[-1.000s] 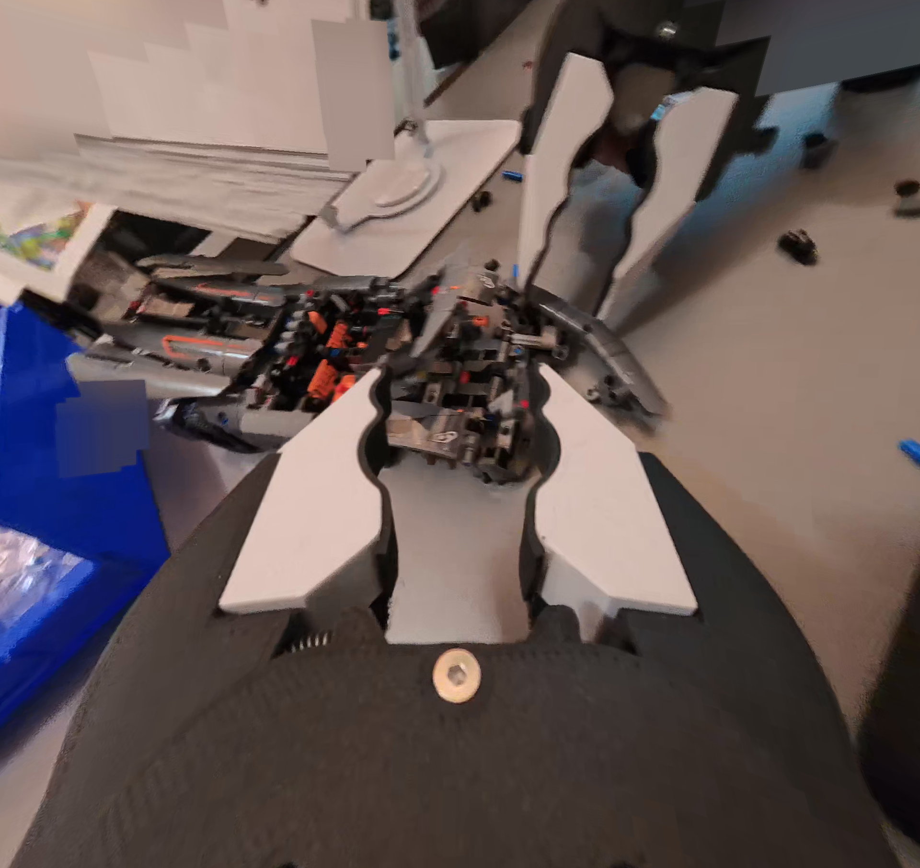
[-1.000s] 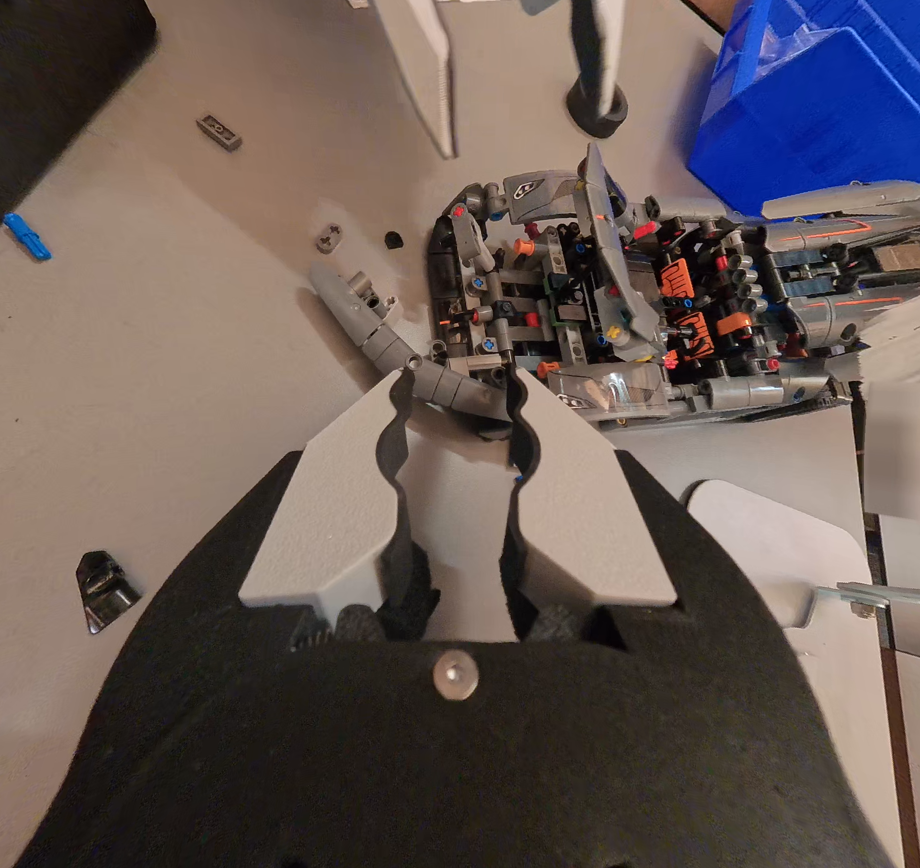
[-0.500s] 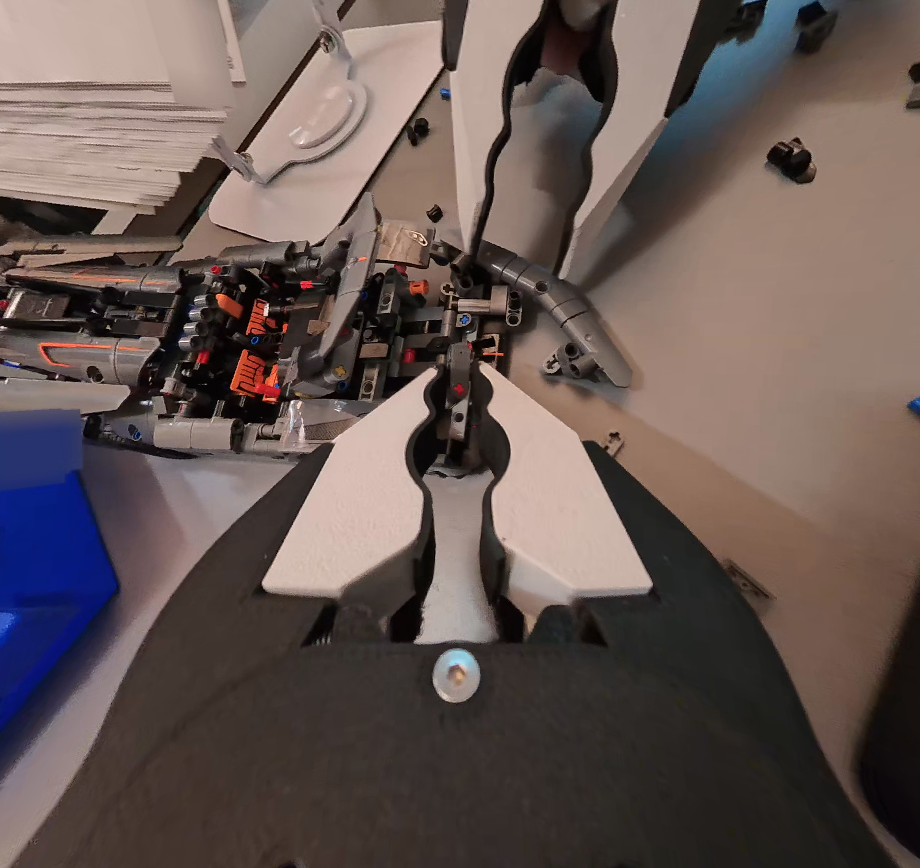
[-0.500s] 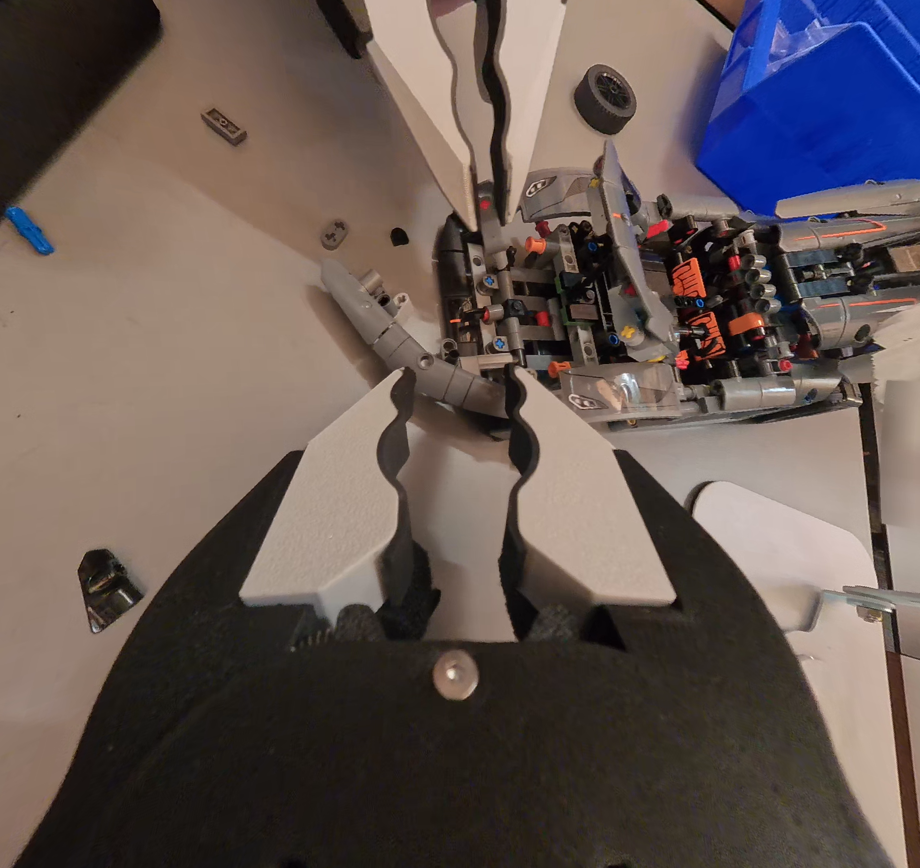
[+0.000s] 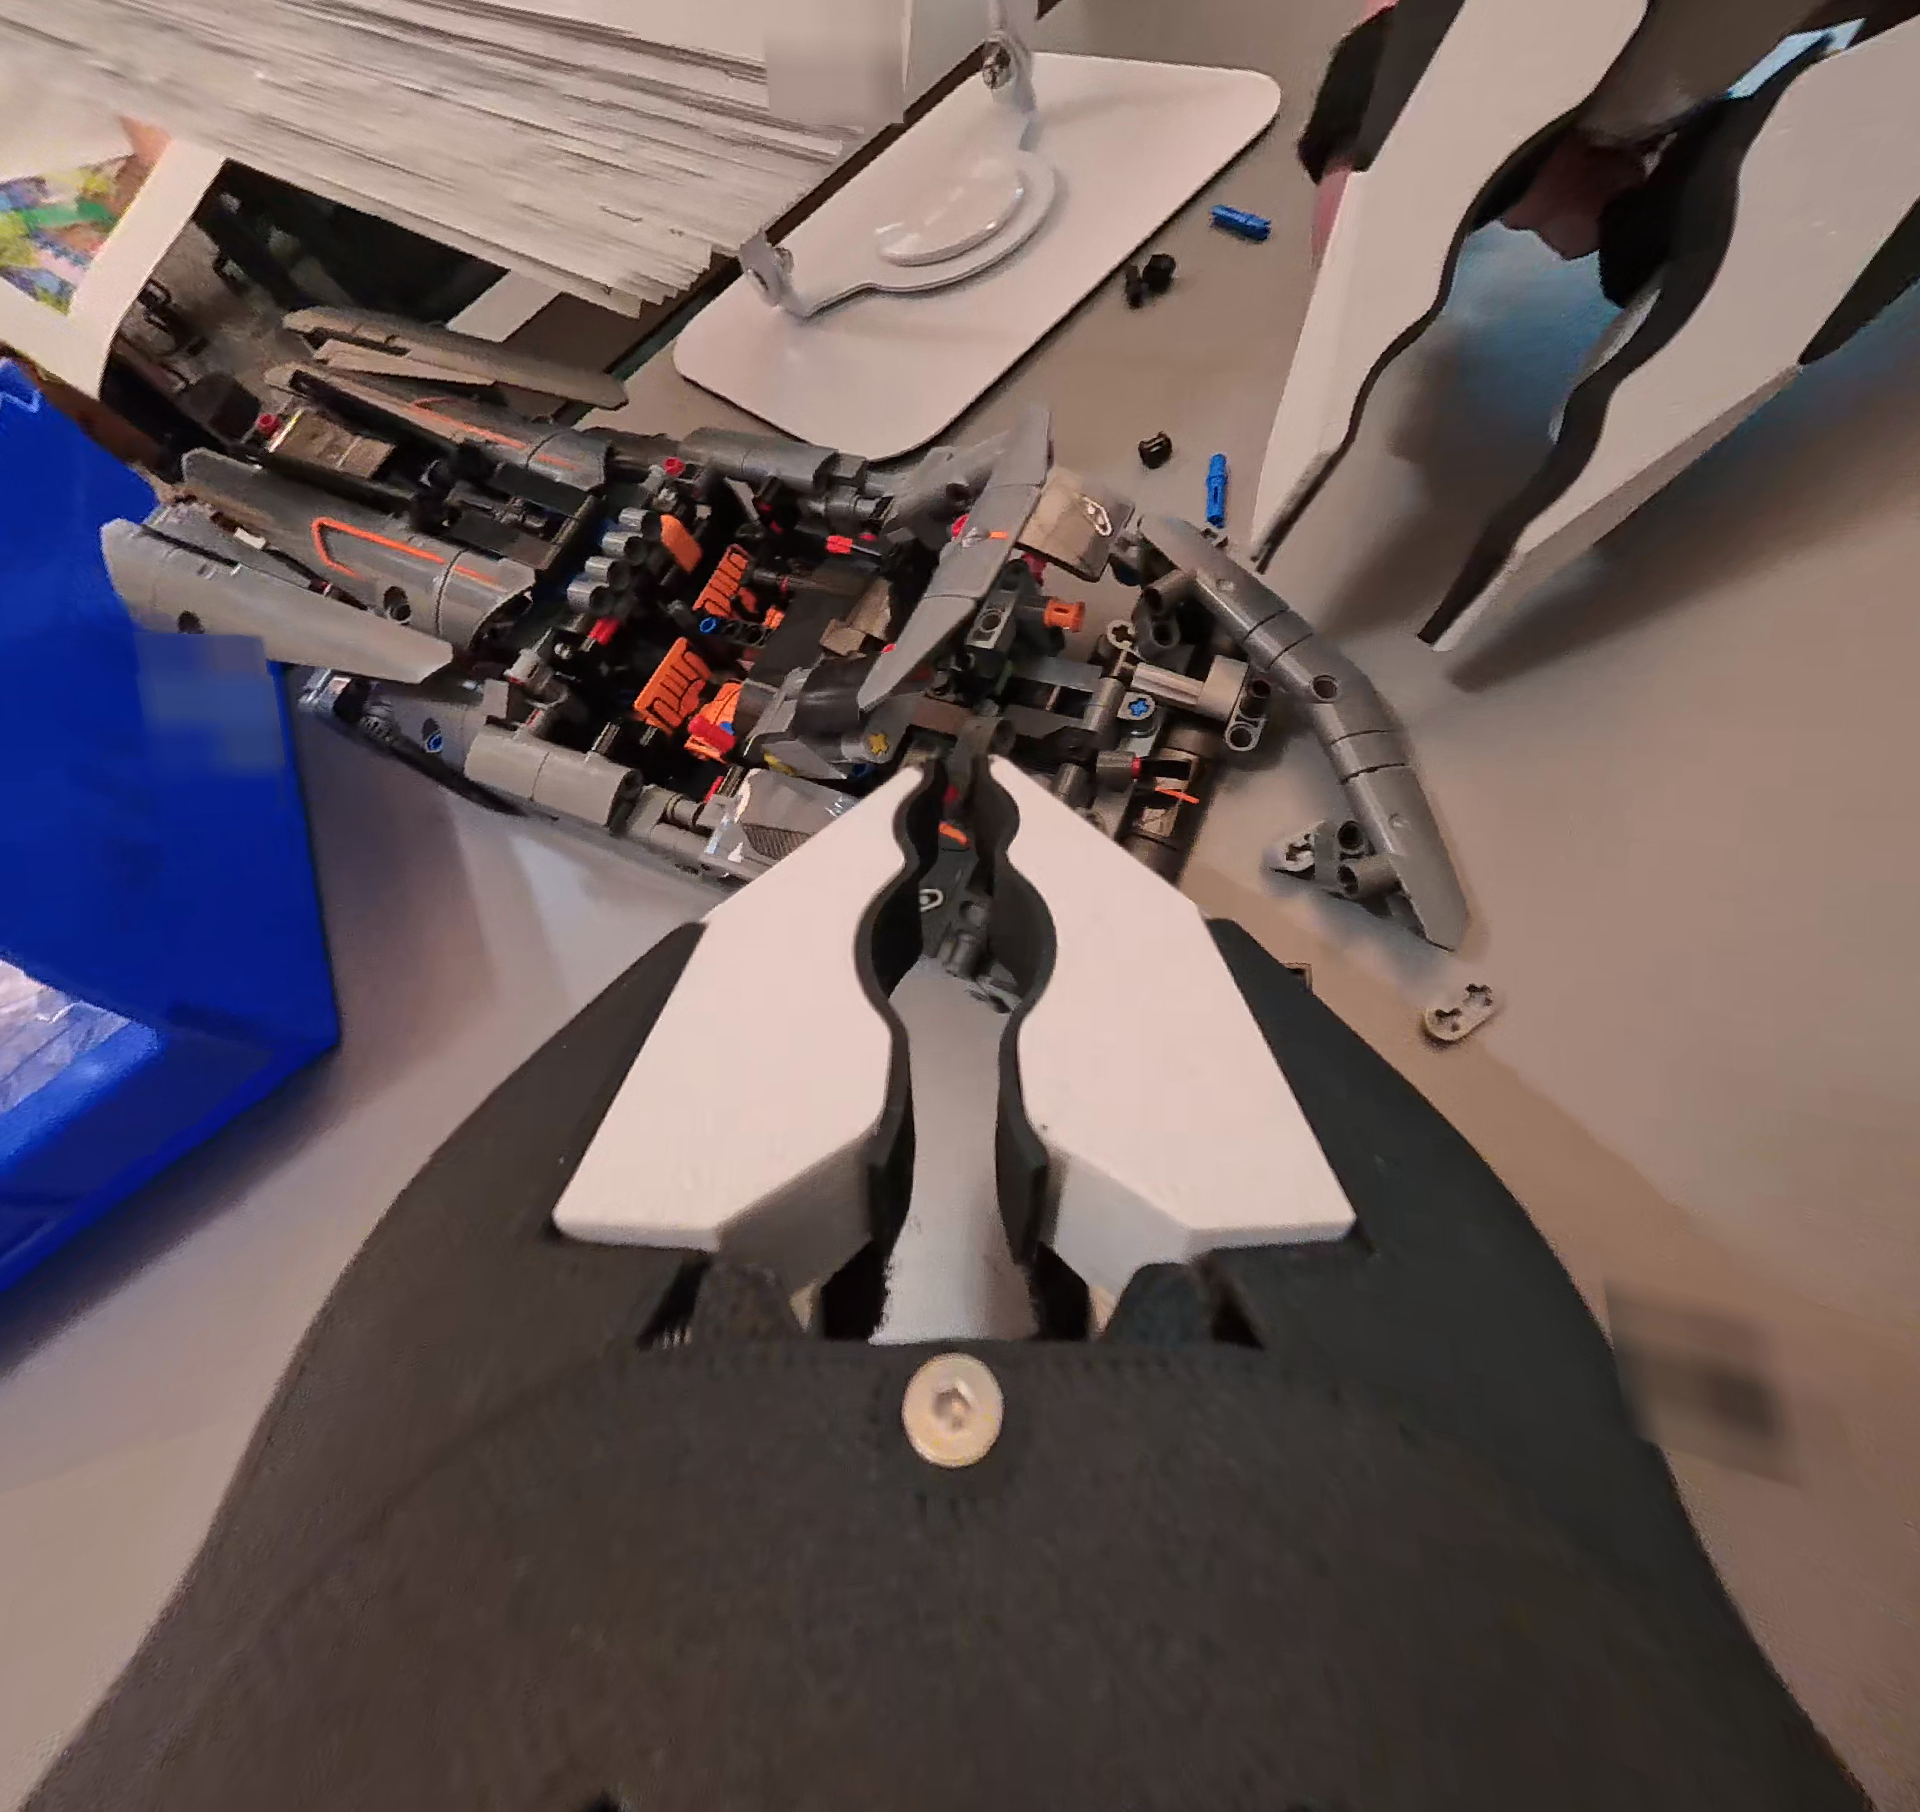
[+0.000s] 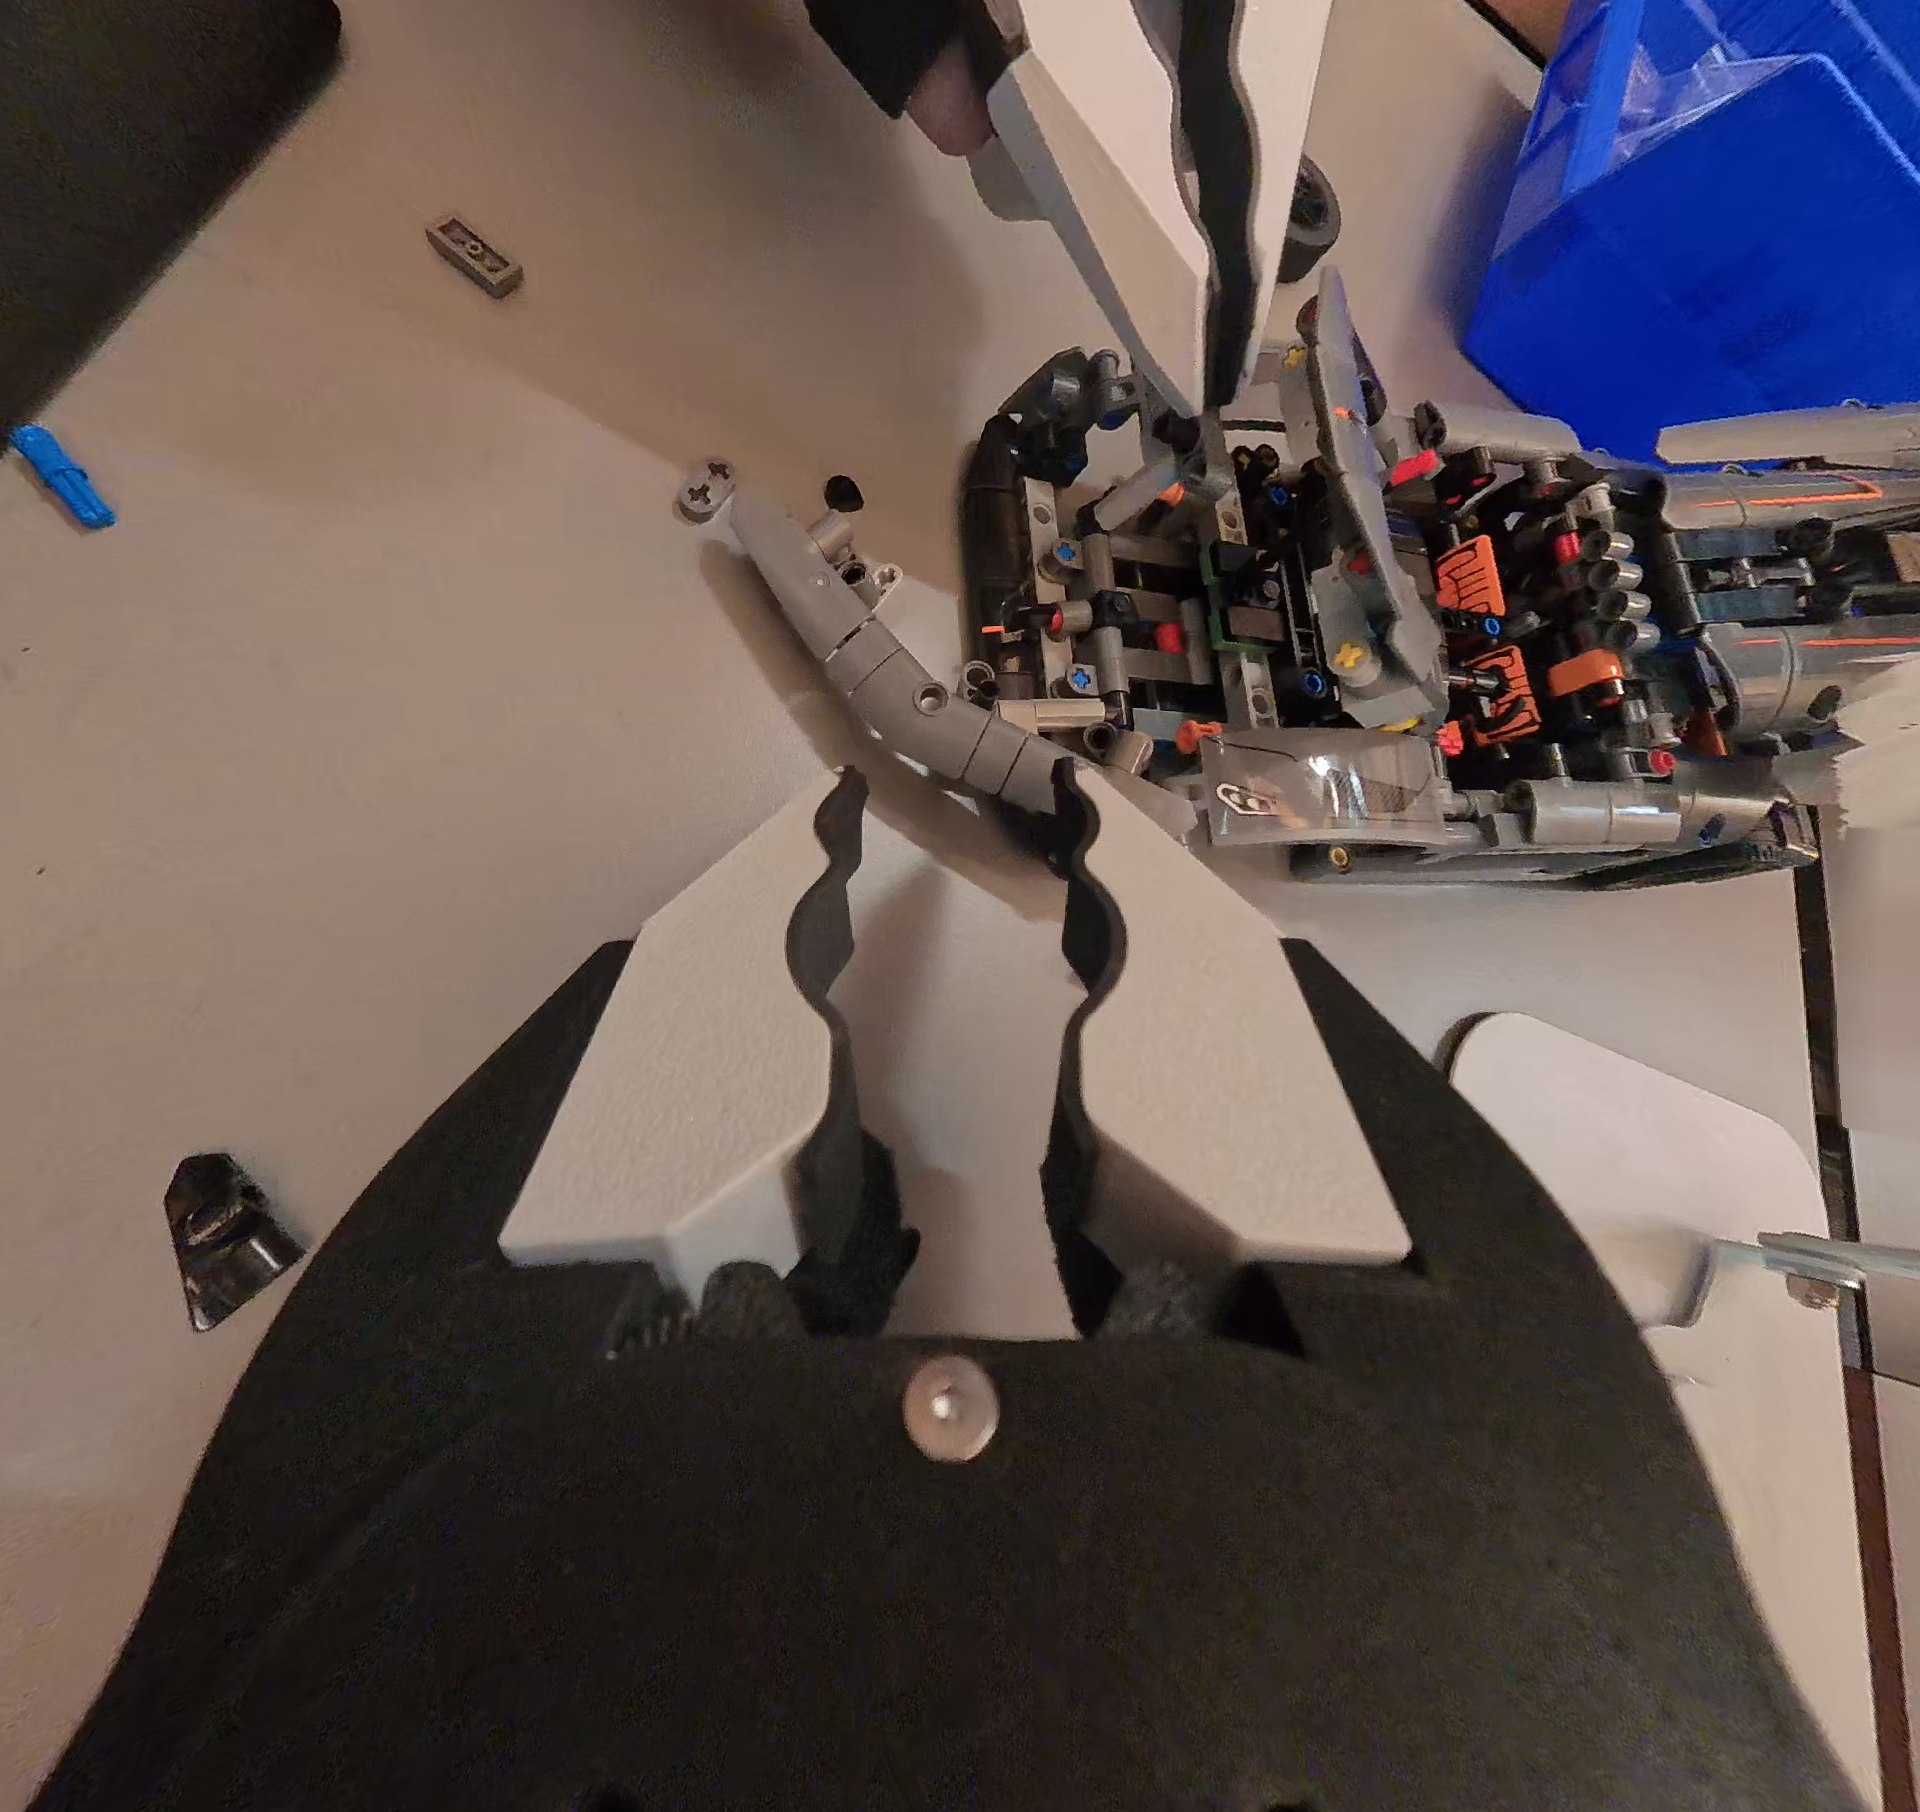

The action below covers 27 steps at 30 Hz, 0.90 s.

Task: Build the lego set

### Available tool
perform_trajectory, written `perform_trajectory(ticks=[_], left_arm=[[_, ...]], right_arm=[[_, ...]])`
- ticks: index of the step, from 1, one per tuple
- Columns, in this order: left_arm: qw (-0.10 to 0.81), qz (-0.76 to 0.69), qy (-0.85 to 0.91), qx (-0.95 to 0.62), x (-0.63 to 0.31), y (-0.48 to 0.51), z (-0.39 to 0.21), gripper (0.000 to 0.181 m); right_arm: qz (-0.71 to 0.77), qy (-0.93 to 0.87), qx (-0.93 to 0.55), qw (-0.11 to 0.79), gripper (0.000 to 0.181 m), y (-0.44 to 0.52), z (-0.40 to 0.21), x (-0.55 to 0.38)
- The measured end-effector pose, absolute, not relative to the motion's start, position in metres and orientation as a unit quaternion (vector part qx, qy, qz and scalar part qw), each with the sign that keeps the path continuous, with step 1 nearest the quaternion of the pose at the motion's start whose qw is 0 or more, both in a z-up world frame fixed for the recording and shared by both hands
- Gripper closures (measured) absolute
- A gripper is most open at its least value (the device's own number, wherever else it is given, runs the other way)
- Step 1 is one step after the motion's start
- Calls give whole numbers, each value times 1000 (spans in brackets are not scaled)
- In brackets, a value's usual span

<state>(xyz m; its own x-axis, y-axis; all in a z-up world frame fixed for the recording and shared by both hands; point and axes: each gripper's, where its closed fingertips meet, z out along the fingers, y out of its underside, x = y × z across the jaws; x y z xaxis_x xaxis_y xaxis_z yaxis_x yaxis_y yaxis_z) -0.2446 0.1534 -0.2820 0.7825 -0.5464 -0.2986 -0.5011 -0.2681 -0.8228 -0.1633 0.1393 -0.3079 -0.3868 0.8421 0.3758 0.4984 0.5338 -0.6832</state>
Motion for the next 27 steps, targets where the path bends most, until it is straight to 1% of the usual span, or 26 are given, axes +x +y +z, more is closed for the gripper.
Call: perform_trajectory(ticks=[7,14,27], left_arm=[[522,-43,321,-789,-250,149,-272,173],[498,-16,346,-795,-247,150,-285,172],[504,3,339,-794,-248,155,-286,174]], right_arm=[[239,-797,-421,361,146,140,-308,-163],[238,-799,-420,359,146,139,-309,-163],[237,-800,-419,359,146,138,-309,-163]])
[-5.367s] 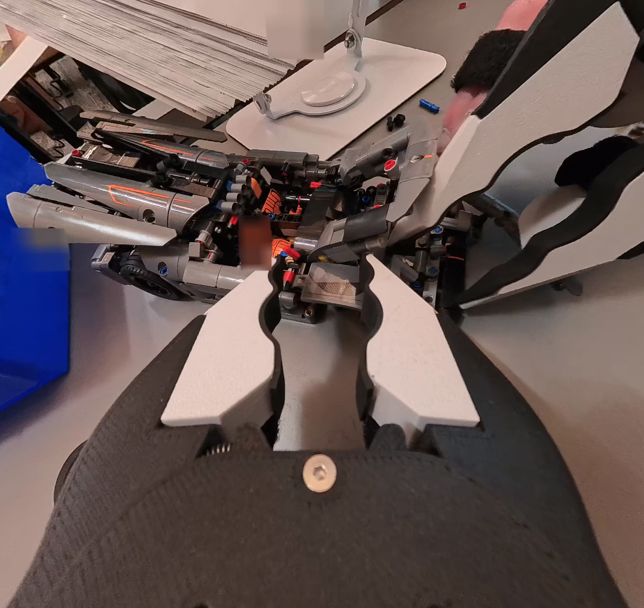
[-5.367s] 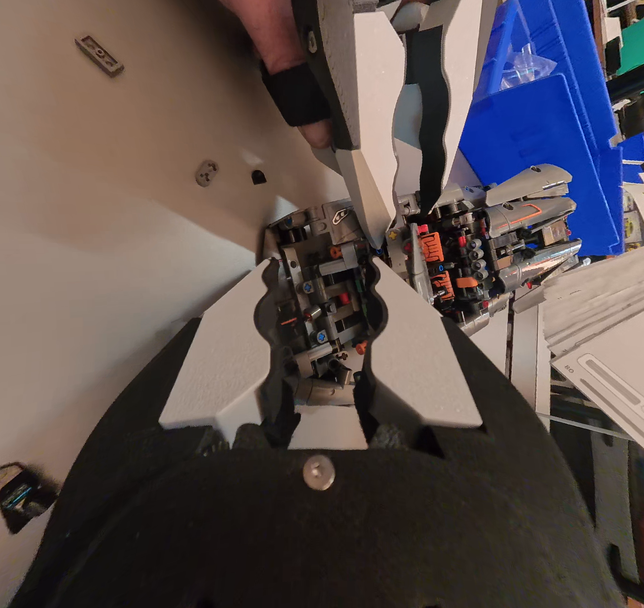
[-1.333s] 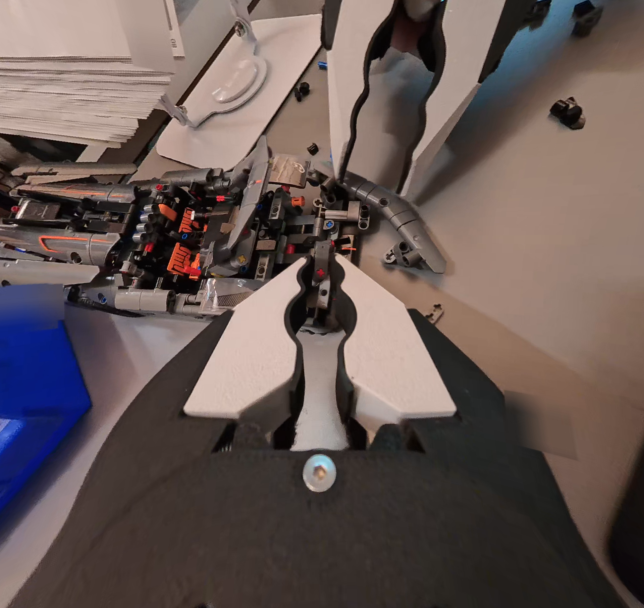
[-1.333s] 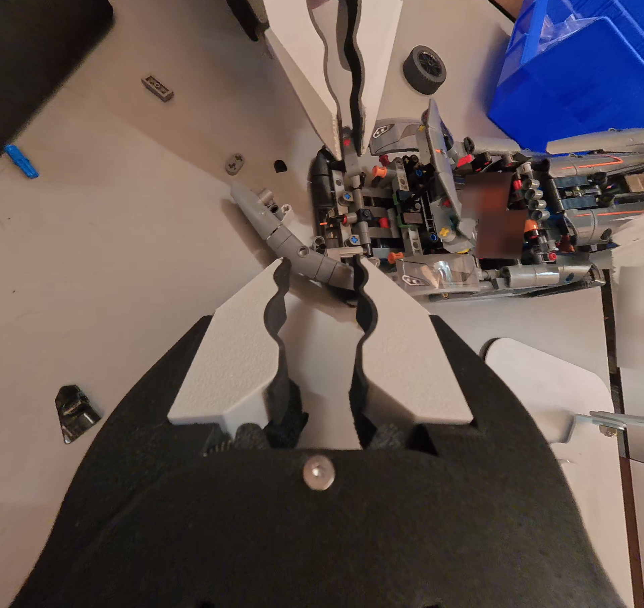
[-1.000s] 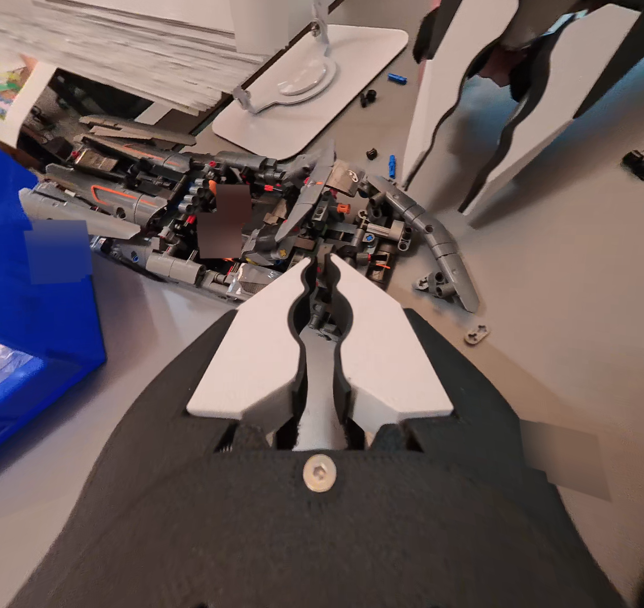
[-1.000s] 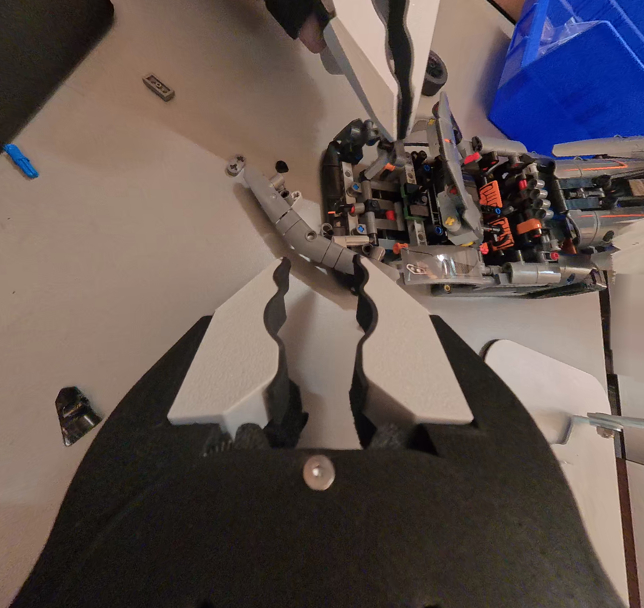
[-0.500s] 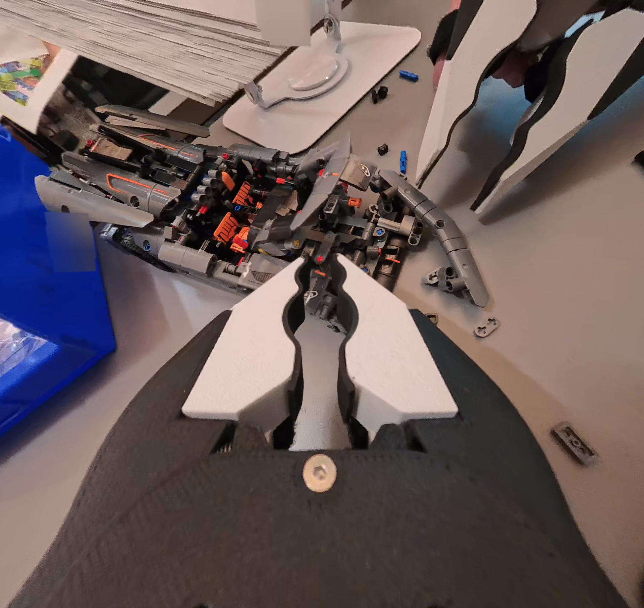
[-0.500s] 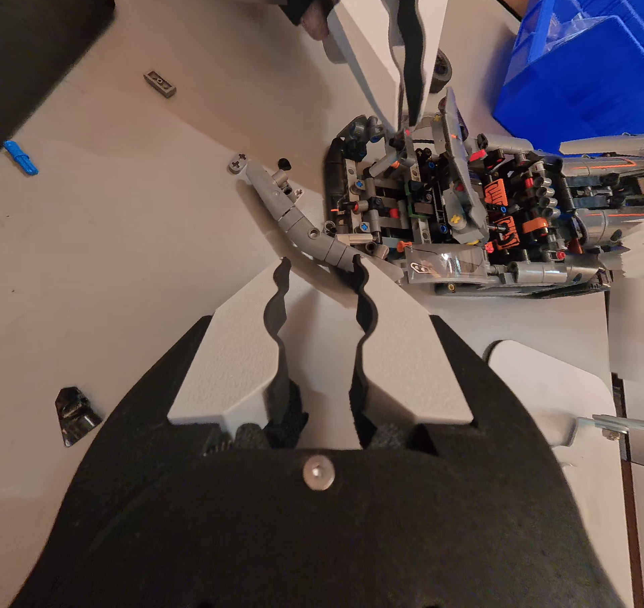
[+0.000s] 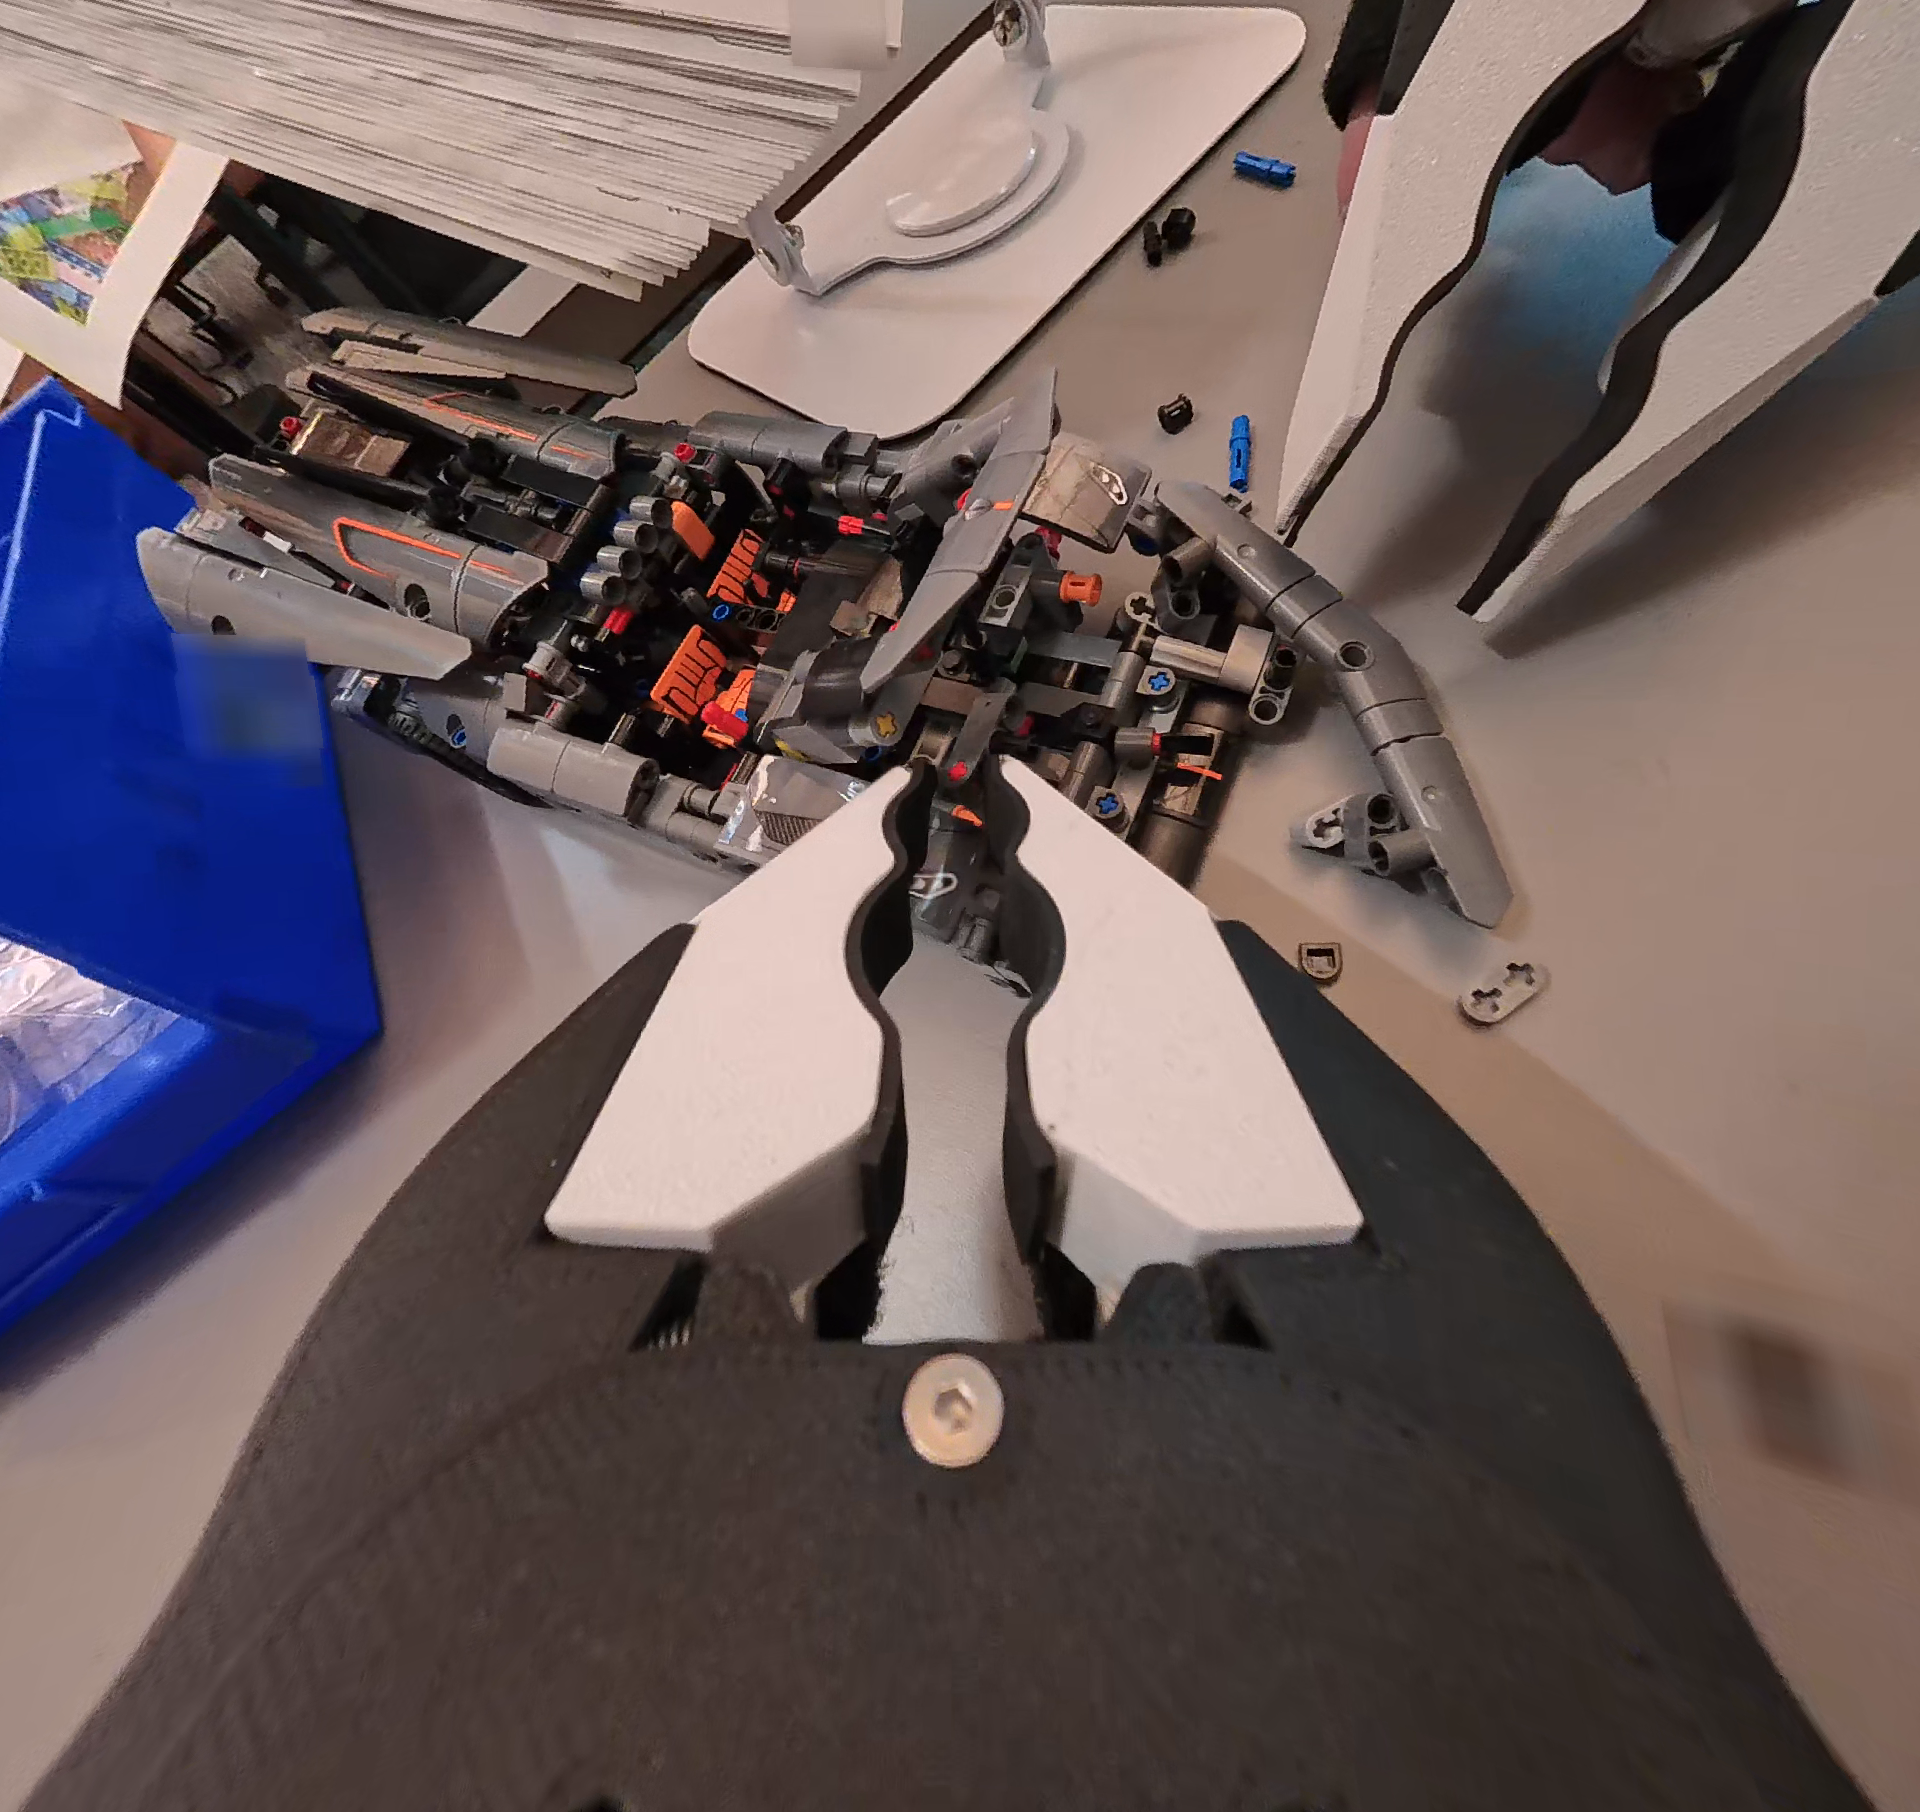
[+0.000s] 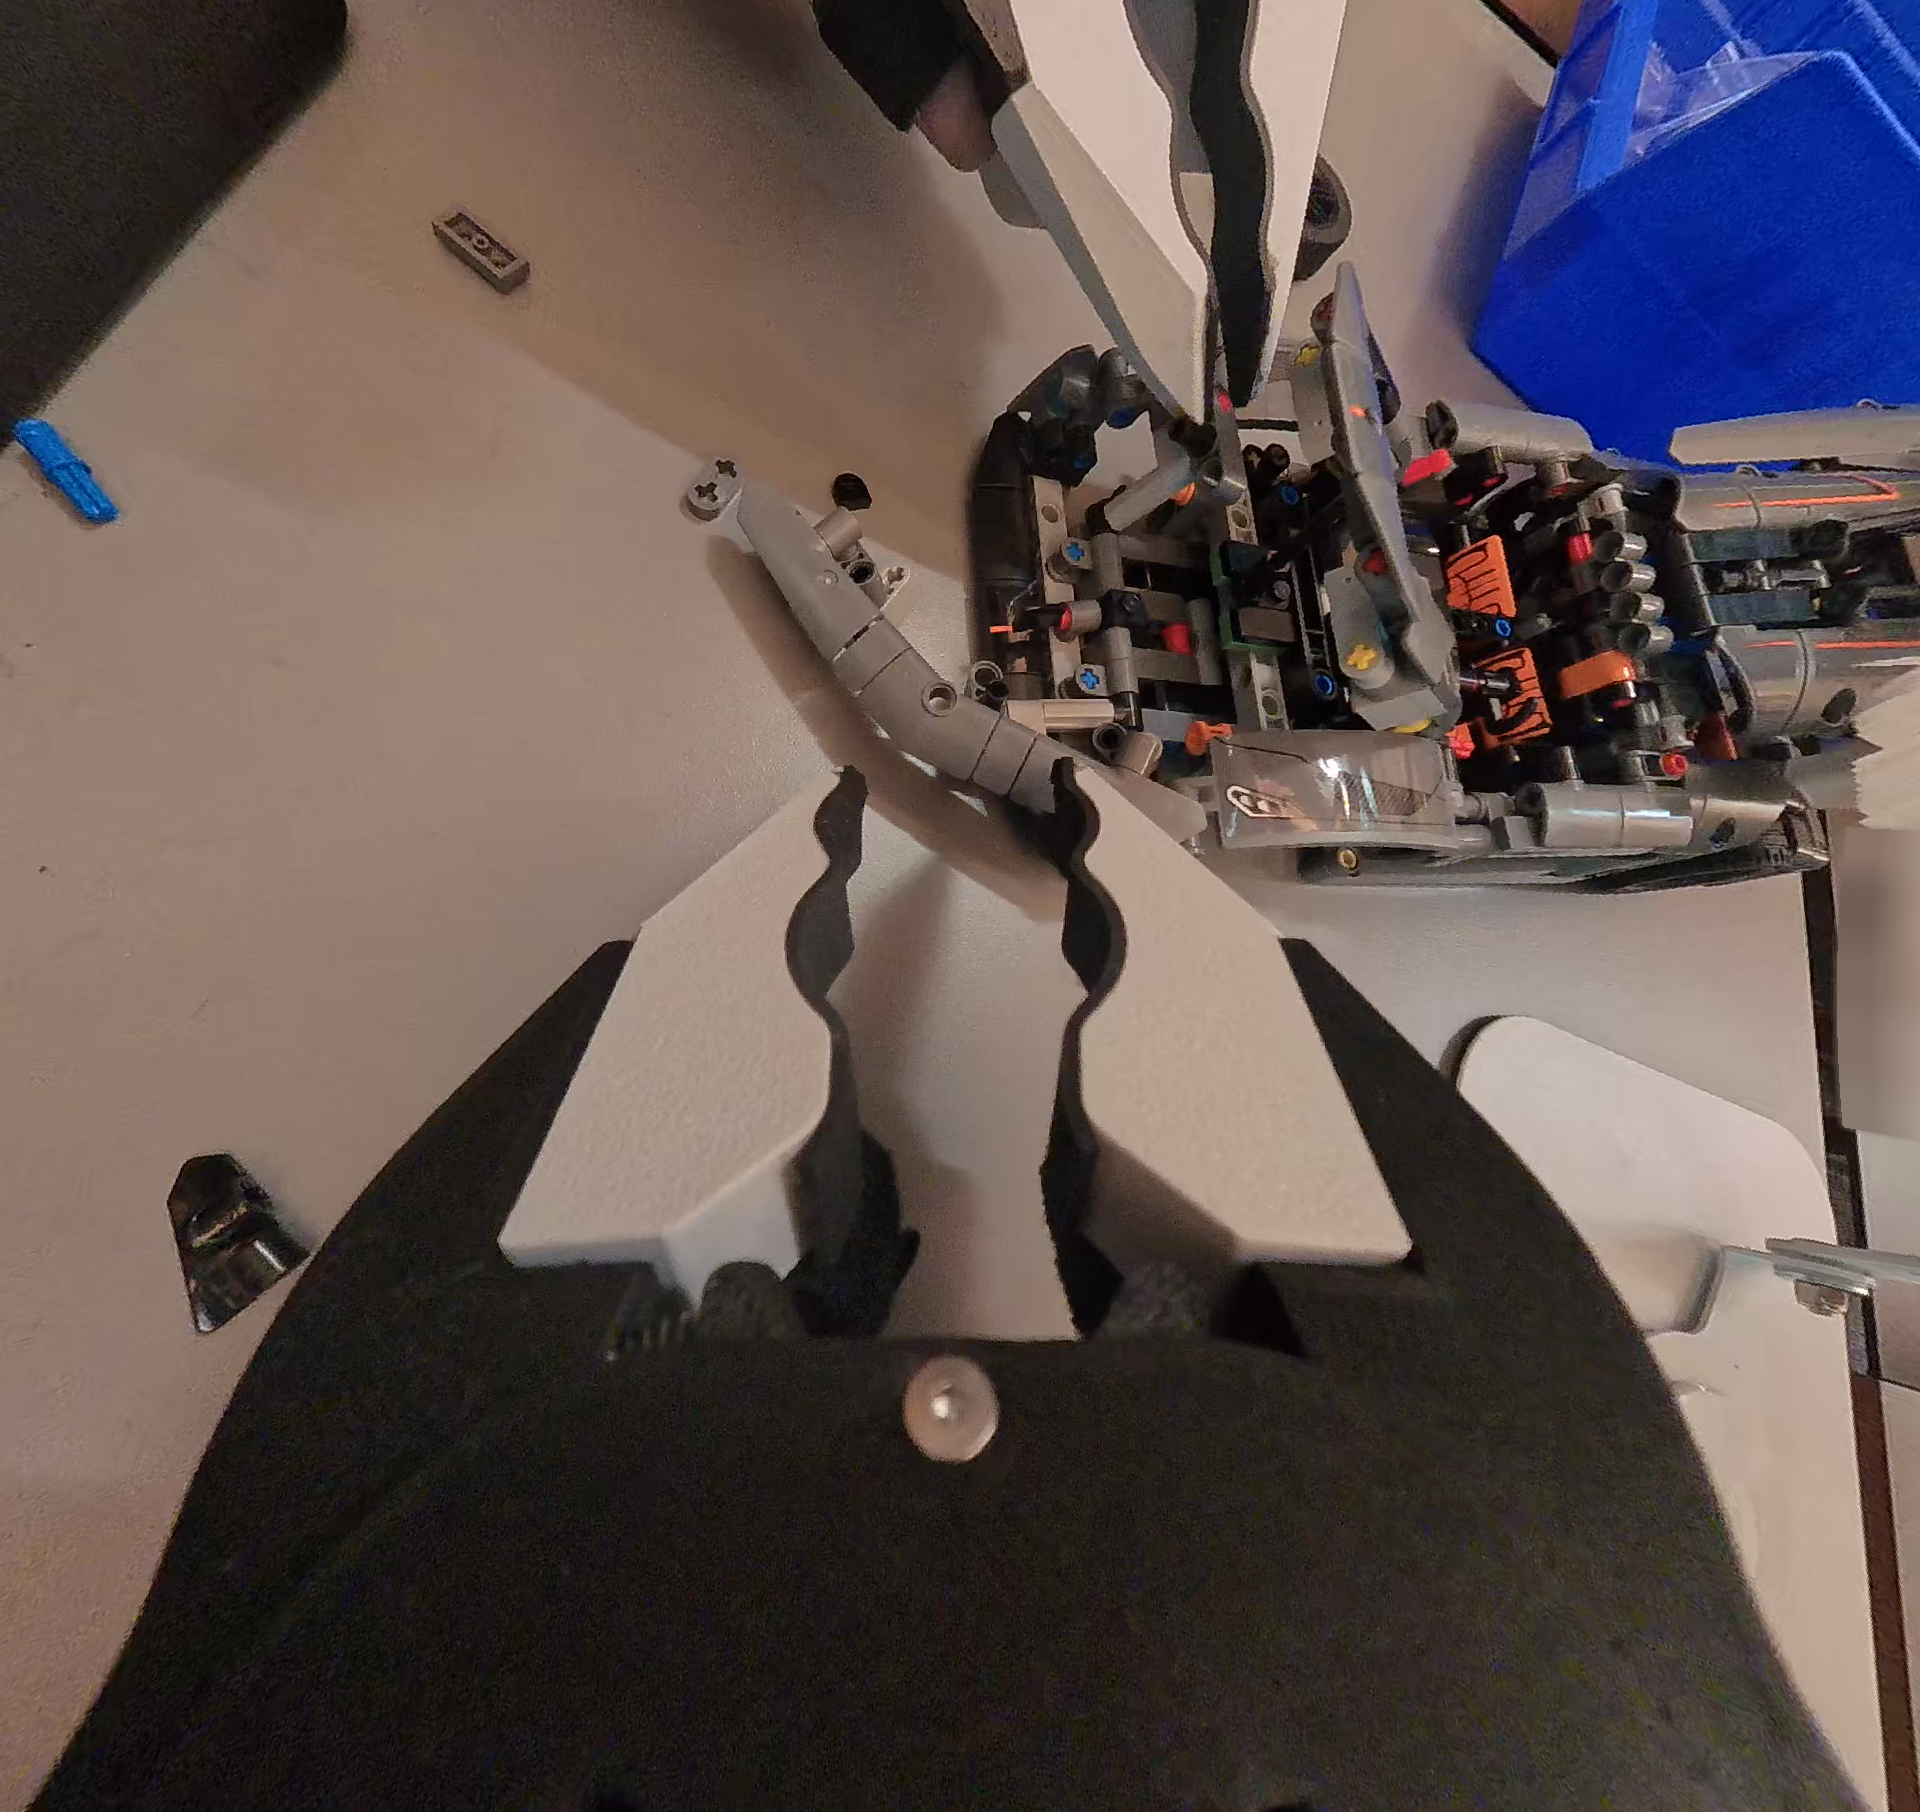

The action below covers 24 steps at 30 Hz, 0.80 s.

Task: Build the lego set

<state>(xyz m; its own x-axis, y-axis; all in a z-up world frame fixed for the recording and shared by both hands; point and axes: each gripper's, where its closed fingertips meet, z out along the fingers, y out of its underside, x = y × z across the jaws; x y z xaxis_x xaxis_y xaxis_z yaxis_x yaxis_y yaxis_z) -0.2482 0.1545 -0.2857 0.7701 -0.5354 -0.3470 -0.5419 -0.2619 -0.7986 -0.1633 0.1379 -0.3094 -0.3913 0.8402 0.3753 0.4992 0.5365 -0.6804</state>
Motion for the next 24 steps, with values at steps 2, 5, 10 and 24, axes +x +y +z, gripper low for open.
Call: perform_trajectory(ticks=[2,5,10,24], left_arm=[[504,5,339,-794,-248,155,-286,175],[504,8,338,-795,-249,156,-286,176],[504,11,338,-795,-249,156,-287,176],[503,-41,369,-780,-232,144,-284,177]], right_arm=[[238,-799,-419,359,146,138,-309,-163],[237,-800,-418,359,146,137,-309,-163],[237,-800,-418,359,146,137,-310,-163],[233,-798,-424,359,146,141,-311,-163]])
